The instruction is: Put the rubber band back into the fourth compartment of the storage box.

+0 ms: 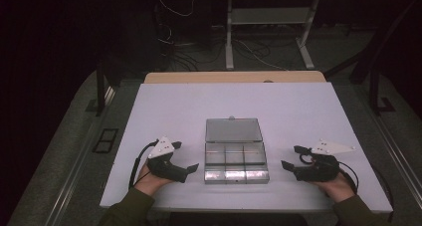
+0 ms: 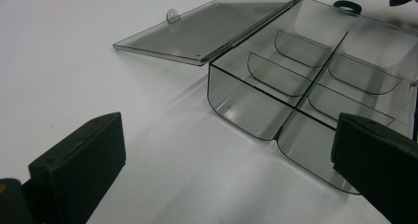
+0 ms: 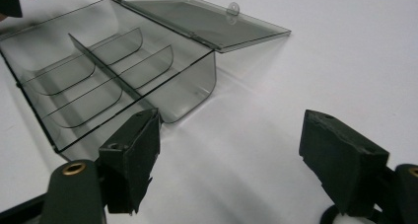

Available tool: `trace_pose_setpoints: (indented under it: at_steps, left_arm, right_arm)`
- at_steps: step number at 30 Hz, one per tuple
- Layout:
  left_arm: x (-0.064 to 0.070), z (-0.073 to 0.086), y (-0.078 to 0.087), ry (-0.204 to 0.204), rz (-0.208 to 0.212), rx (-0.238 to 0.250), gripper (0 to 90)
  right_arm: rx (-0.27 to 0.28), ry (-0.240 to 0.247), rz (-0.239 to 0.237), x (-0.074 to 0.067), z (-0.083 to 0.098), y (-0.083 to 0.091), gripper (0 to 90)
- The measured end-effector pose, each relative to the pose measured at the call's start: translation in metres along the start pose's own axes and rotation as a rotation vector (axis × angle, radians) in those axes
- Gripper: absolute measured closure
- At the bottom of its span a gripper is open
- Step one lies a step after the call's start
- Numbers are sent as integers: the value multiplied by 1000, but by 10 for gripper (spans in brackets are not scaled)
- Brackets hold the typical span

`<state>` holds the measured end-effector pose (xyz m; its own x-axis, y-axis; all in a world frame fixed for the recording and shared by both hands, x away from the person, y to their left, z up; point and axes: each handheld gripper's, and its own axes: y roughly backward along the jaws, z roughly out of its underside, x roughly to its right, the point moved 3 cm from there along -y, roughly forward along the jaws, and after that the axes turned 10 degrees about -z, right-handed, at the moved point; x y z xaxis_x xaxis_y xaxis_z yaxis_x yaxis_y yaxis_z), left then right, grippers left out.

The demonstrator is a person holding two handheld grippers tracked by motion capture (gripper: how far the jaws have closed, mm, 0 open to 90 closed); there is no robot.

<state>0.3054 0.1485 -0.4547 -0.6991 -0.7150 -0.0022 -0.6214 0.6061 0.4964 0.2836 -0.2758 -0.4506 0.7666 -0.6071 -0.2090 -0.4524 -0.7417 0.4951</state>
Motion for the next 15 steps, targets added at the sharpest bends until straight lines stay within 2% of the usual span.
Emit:
trace_pose_setpoints:
  at_steps: [6,15]
  left_arm:
    - [0,0,-1,2,2,-8,0]
    - [0,1,-2,11,-3,-7,0]
  right_arm:
    - [-10,-8,16,5,-6,5,218]
    - [7,-21,44,18,-9,11,192]
